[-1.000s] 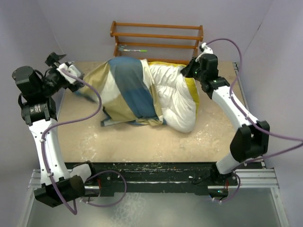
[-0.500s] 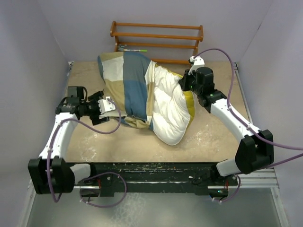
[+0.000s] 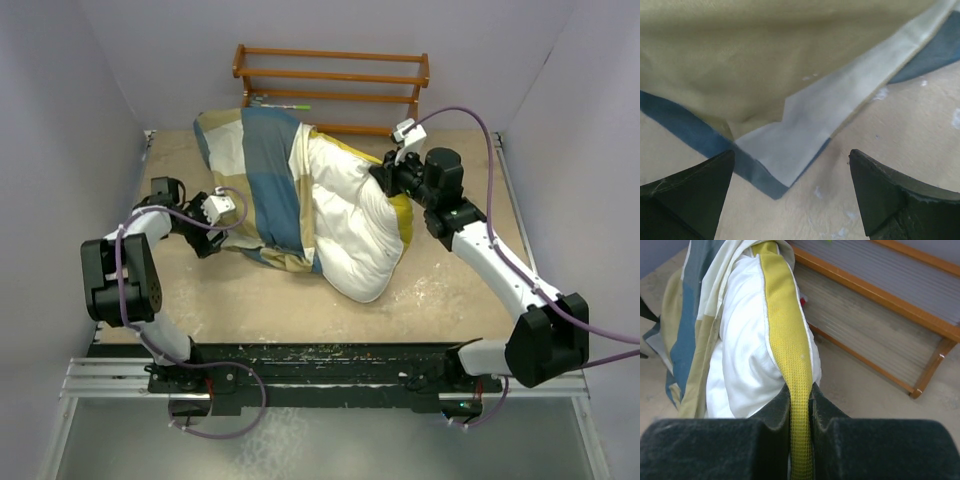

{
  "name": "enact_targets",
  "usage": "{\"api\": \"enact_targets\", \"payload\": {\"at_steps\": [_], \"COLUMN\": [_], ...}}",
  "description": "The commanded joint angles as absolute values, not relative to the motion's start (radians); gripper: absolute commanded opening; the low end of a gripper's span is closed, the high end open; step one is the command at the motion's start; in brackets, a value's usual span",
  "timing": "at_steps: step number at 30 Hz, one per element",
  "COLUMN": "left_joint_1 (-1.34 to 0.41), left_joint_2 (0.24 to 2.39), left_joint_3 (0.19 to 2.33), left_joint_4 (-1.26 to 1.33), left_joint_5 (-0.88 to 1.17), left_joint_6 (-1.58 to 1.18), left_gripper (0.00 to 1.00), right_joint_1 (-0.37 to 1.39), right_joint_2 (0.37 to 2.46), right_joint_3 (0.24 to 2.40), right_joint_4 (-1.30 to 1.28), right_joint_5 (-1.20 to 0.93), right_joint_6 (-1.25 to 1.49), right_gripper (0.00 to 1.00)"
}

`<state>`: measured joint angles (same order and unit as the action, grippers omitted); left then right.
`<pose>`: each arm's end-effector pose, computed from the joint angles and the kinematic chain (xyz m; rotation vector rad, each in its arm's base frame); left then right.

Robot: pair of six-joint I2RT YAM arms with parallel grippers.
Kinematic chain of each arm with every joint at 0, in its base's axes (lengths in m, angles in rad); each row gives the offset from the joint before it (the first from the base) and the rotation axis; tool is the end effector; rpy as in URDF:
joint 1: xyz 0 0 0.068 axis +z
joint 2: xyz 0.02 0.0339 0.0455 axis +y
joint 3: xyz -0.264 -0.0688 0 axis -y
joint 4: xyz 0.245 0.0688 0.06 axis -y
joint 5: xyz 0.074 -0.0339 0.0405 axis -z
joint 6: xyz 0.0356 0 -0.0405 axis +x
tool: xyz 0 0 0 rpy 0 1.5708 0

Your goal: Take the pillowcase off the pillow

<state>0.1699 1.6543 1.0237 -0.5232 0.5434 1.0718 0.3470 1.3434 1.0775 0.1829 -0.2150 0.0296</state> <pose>0.3161 0.0356 0.1851 1.2140 2.1712 -0.2571 0.2993 0.1163 0.3552 -0.4262 1.6173 0.4631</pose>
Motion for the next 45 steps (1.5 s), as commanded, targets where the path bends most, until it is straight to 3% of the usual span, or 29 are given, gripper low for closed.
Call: {"api": "enact_targets", "payload": {"at_steps": [1,9,10,12,13,14,19,24,35,45], "left_joint_1": [0.167,0.176,0.178,0.184,0.188,0.19,0.251,0.419,0.855,0.887], "left_joint_2": [1.725,1.798,1.809,1.822,1.824,1.819,1.653,1.468,1.427,1.327], "left_joint_3": [1.049,1.067,1.075,1.087,1.092,1.097,1.061,1.109,1.209,1.268], "left_joint_4": [-0.397,-0.297,-0.299,-0.307,-0.318,-0.325,-0.335,-0.419,-0.549,-0.547], "left_joint_5": [0.521,0.479,0.483,0.507,0.519,0.519,0.547,0.565,0.625,0.697], "left_joint_6": [0.996,0.924,0.915,0.9,0.899,0.89,0.876,0.923,1.141,1.091], "left_gripper": [0.98,0.72,0.64,0.33,0.11,0.0,0.0,0.0,0.0,0.0], "right_joint_1": [0.351,0.351,0.351,0.351,0.351,0.351,0.344,0.329,0.237,0.038], "right_joint_2": [1.318,1.334,1.336,1.34,1.341,1.34,1.335,1.332,1.134,1.054], "right_joint_3": [1.11,1.11,1.113,1.124,1.129,1.138,1.215,1.323,1.319,1.353], "right_joint_4": [0.34,0.328,0.312,0.274,0.279,0.276,0.249,0.209,0.191,0.095], "right_joint_5": [-0.301,-0.371,-0.384,-0.404,-0.402,-0.38,-0.318,-0.205,-0.014,0.391], "right_joint_6": [-0.031,0.0,-0.002,0.003,0.022,0.034,0.09,0.153,0.146,0.163], "right_gripper": [0.0,0.0,0.0,0.0,0.0,0.0,0.0,0.0,0.0,0.0]}}
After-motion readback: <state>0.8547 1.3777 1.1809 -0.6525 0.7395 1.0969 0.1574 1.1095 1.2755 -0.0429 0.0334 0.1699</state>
